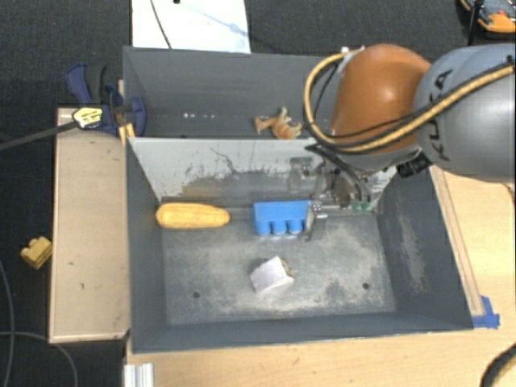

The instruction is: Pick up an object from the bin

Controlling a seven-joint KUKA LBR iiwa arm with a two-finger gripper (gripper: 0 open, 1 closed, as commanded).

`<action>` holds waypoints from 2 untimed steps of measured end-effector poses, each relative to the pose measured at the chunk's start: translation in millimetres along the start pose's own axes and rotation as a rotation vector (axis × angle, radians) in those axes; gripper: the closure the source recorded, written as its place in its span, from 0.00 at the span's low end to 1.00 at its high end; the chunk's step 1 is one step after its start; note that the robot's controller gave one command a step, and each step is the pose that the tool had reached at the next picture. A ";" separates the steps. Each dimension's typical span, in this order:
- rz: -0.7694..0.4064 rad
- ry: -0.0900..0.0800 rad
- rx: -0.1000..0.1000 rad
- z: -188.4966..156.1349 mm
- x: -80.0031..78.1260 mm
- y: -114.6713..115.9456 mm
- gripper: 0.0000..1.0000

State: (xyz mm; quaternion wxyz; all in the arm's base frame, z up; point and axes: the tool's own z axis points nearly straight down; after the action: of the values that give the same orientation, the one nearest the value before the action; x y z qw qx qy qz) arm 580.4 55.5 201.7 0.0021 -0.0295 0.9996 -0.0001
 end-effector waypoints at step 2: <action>-0.004 0.003 -0.001 18.6 65.9 33.1 0.00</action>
Offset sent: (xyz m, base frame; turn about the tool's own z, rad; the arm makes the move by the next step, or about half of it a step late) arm -0.0923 0.0343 -0.0240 -0.2048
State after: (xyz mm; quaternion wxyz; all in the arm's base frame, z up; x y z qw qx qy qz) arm 512.7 84.7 182.8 0.0007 -0.0313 0.9995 0.0001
